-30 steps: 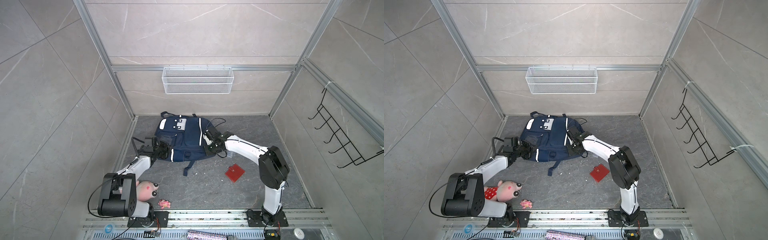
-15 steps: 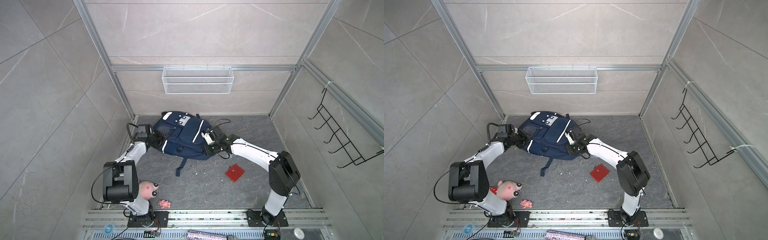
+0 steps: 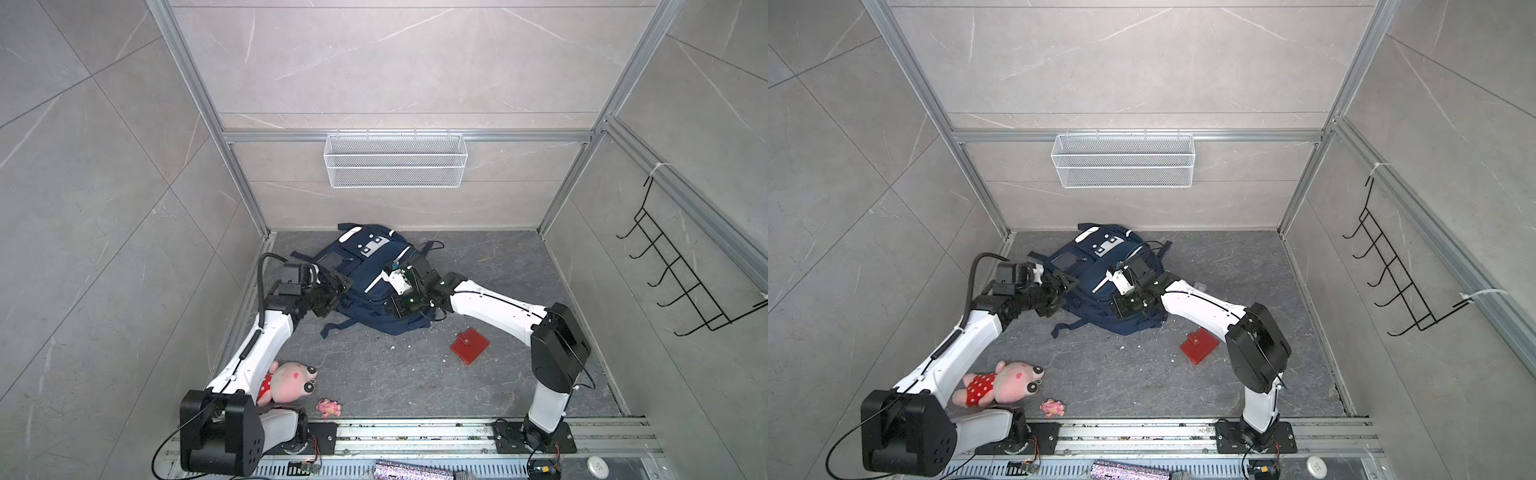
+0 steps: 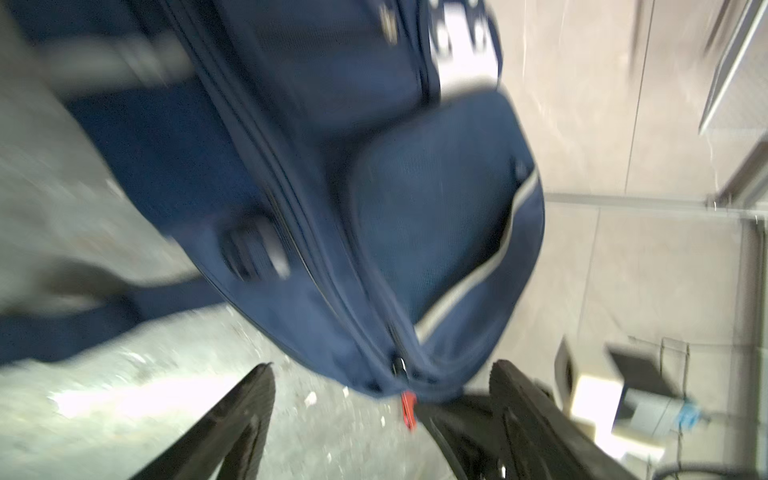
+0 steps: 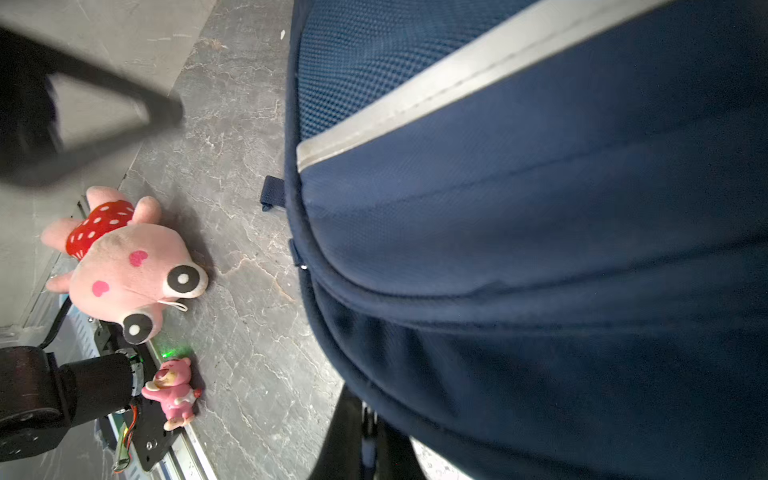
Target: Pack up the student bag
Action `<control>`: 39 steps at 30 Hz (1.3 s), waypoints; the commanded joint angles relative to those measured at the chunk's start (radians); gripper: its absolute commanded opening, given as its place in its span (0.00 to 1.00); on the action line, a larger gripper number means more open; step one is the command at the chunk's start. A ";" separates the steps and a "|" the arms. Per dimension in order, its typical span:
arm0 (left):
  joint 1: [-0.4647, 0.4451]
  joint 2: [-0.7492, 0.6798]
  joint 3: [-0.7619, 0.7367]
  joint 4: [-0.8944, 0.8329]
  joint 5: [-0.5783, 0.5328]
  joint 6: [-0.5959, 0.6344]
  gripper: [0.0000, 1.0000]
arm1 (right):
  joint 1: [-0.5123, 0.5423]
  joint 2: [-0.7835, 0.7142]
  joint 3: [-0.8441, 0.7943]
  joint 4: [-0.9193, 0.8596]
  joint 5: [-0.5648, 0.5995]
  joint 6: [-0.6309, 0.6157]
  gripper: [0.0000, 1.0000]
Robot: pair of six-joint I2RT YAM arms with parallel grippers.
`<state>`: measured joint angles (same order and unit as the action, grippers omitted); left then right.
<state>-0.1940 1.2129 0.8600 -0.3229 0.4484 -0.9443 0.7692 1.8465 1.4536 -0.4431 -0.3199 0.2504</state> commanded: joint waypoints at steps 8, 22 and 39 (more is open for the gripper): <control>-0.145 0.069 -0.125 0.420 -0.030 -0.286 0.71 | 0.054 0.010 0.047 0.055 -0.057 0.003 0.00; -0.109 0.060 -0.160 0.411 -0.077 -0.310 0.00 | 0.088 -0.046 0.002 0.025 0.031 0.027 0.00; 0.185 -0.054 -0.123 0.152 0.026 -0.090 0.00 | -0.217 -0.104 0.011 -0.147 0.181 -0.061 0.00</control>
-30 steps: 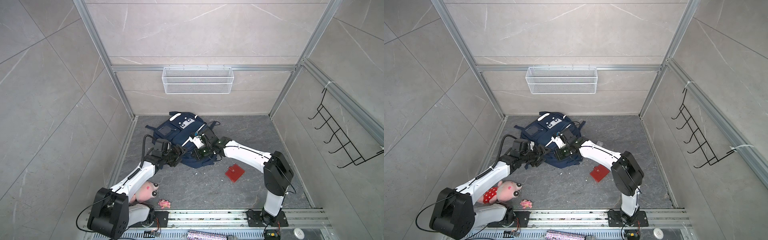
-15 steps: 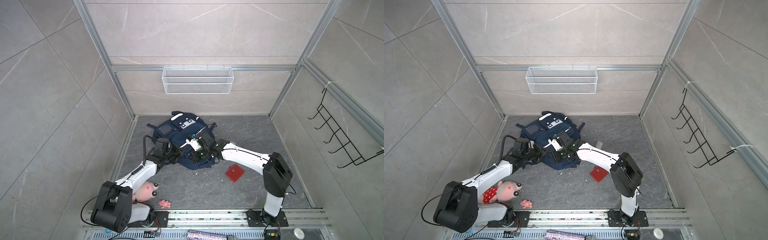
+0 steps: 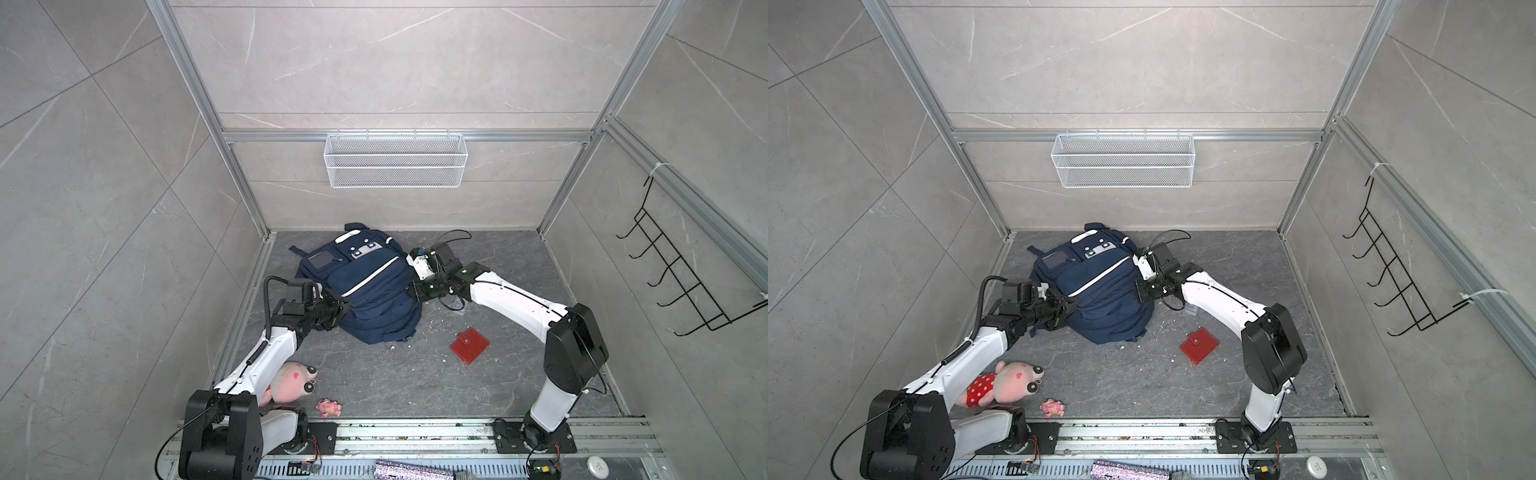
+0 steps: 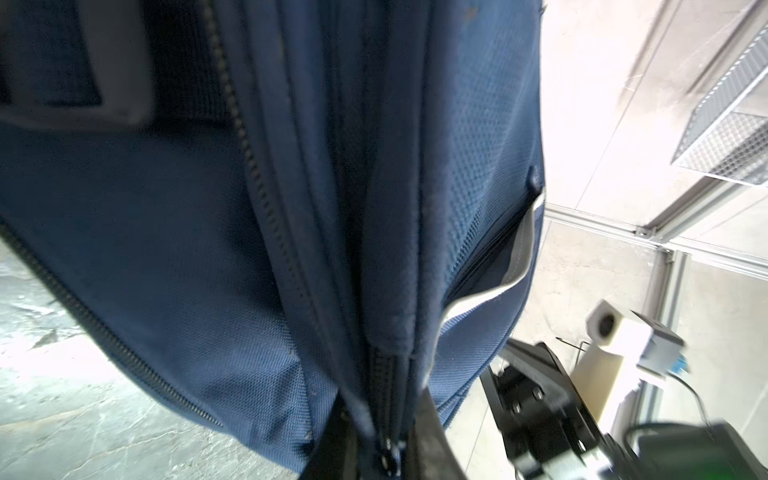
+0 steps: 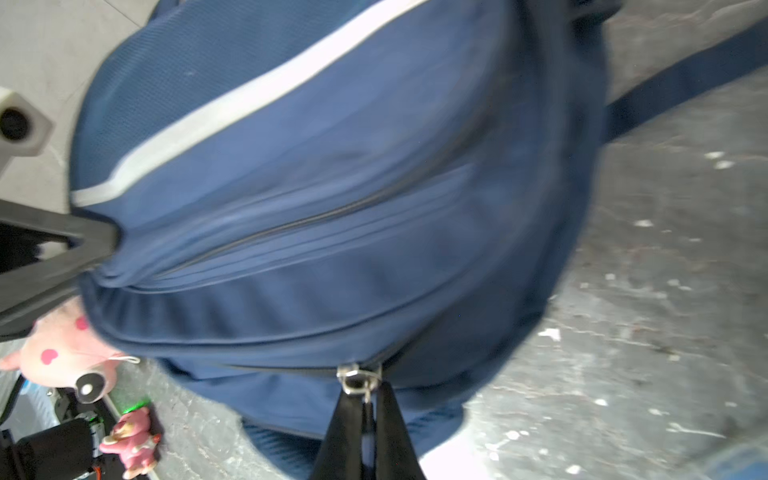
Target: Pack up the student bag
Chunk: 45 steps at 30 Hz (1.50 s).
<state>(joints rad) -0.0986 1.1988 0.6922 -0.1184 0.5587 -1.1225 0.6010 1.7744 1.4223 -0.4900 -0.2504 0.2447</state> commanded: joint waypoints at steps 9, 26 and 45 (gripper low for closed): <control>0.175 0.205 0.308 -0.072 -0.108 0.188 0.00 | 0.058 -0.019 0.060 -0.094 0.079 -0.148 0.00; -0.042 0.015 0.265 -0.327 -0.183 0.228 0.79 | 0.179 0.080 0.121 0.086 -0.111 0.027 0.00; -0.251 0.166 0.169 0.023 -0.202 -0.039 0.42 | 0.226 0.074 0.097 0.137 -0.109 0.046 0.00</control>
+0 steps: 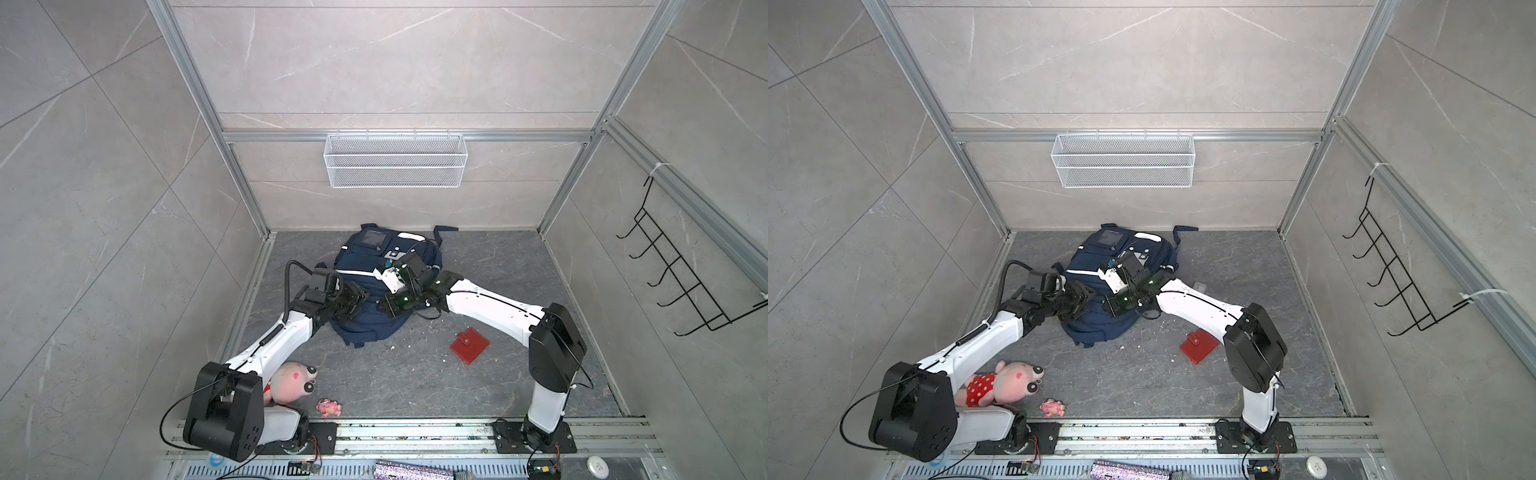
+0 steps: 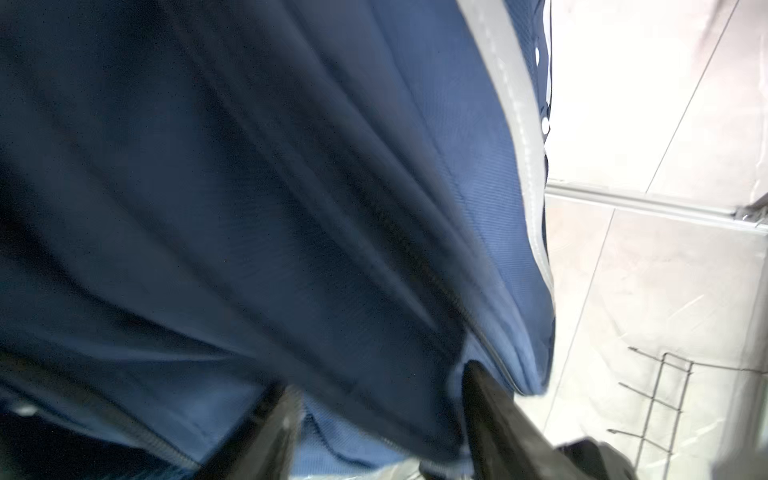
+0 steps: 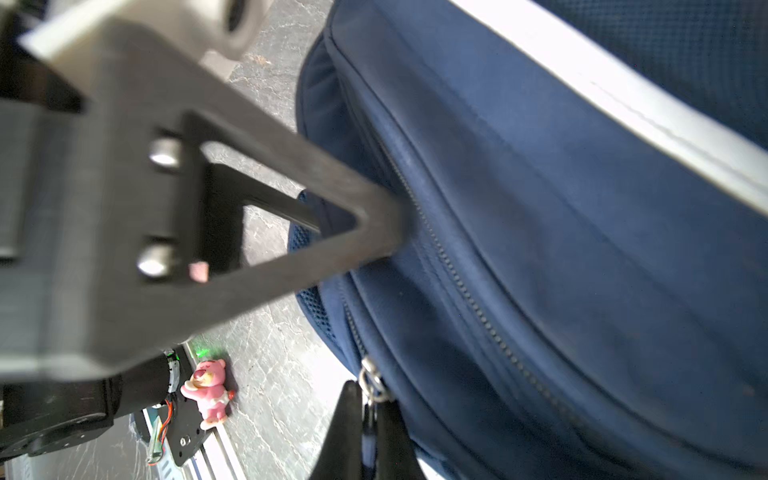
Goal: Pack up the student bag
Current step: 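Keep dragging the zipper pull with the right gripper while the left steadies the bag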
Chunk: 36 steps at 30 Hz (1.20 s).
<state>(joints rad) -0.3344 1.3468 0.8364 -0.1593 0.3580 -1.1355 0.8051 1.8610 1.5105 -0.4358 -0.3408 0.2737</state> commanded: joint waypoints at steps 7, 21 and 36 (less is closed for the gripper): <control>-0.004 0.002 0.006 0.061 -0.025 -0.031 0.00 | 0.024 -0.057 -0.039 0.088 0.010 0.010 0.00; 0.165 -0.074 -0.062 0.037 0.018 0.011 0.00 | -0.089 -0.145 -0.111 -0.052 0.130 -0.083 0.00; 0.207 -0.107 -0.041 -0.084 0.107 0.163 0.00 | -0.314 0.037 0.160 -0.247 0.250 -0.143 0.00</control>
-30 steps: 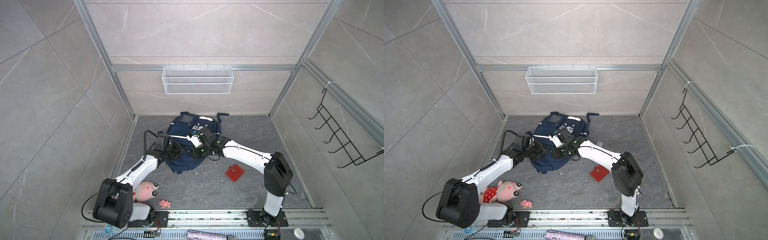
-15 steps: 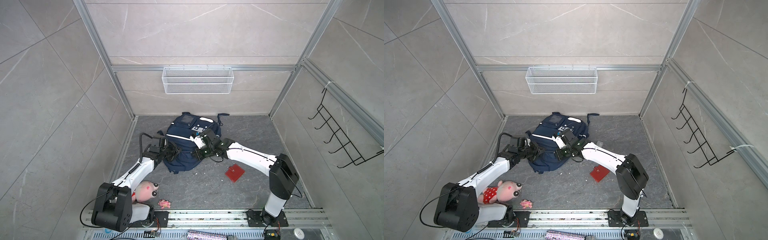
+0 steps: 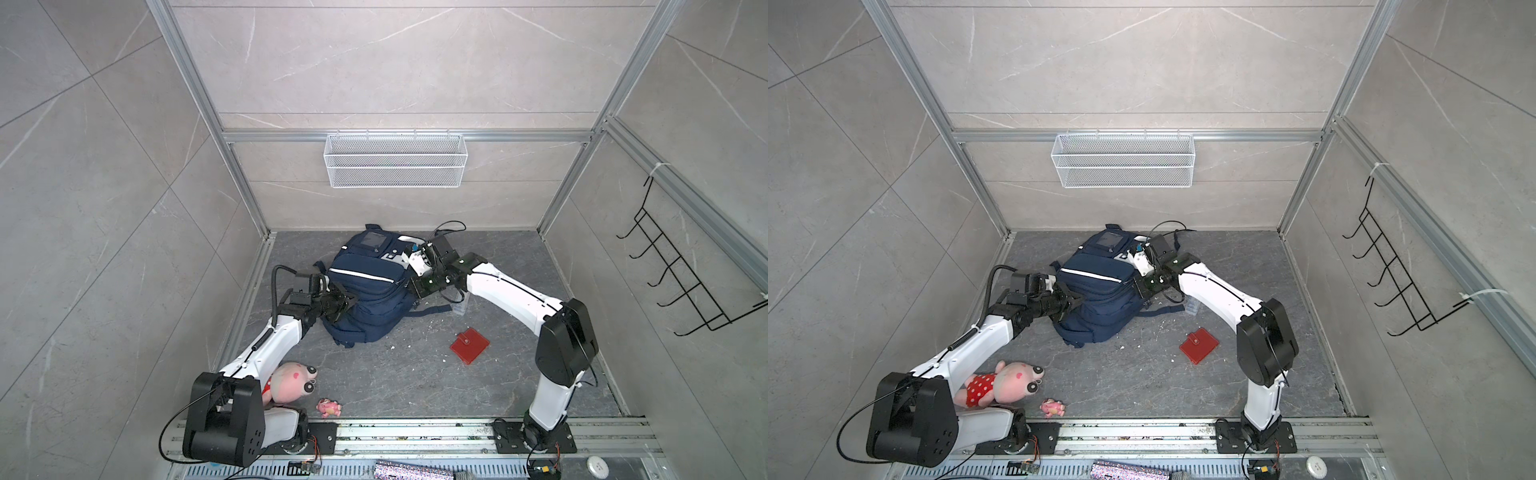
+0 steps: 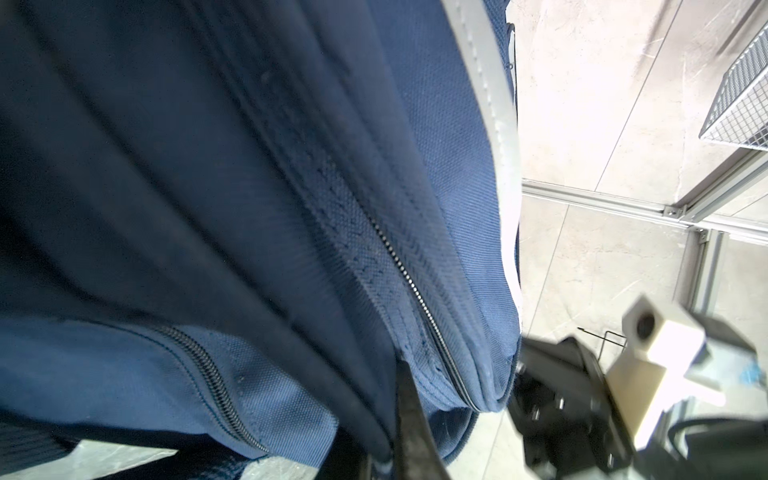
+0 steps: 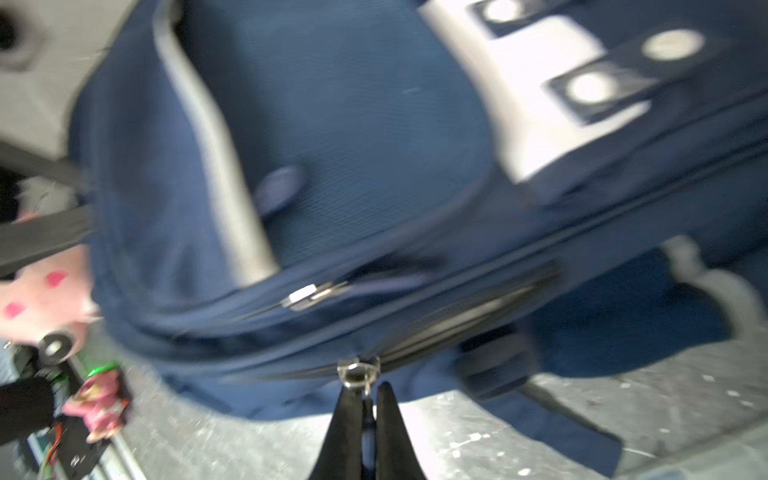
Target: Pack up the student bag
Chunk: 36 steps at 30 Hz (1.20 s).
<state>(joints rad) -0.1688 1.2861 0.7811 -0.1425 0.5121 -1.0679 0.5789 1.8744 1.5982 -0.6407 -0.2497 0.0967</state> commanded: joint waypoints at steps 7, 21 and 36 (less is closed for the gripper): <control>0.051 -0.058 -0.002 -0.115 -0.010 0.122 0.00 | -0.095 0.094 0.162 -0.075 0.197 0.034 0.00; 0.051 -0.001 0.048 -0.096 0.067 0.125 0.00 | -0.062 -0.094 -0.003 -0.050 -0.048 -0.324 0.52; 0.051 0.044 0.078 -0.169 0.166 0.193 0.00 | -0.042 0.116 0.236 -0.157 -0.276 -0.559 0.82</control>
<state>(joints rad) -0.1169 1.3239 0.8055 -0.2684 0.6006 -0.9379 0.5293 1.9495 1.7947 -0.7307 -0.4374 -0.3866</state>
